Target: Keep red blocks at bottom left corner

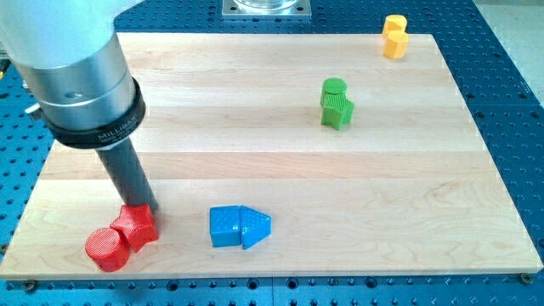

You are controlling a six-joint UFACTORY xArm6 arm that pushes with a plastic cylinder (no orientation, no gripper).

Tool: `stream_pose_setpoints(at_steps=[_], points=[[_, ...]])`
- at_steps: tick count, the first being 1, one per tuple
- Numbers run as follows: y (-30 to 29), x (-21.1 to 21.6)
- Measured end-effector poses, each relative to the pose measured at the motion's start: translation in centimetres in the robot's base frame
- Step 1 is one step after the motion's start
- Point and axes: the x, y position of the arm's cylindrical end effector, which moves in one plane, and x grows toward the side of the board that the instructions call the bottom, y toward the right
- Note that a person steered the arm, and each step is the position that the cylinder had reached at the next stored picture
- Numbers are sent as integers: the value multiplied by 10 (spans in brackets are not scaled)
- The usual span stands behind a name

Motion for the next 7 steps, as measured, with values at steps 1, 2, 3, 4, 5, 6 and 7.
stream_pose_setpoints(at_steps=[1,2,3,4,5,6,7], points=[[22,5],[26,40],[26,70],[26,69],[-2,70],[-31,70],[-59,59]])
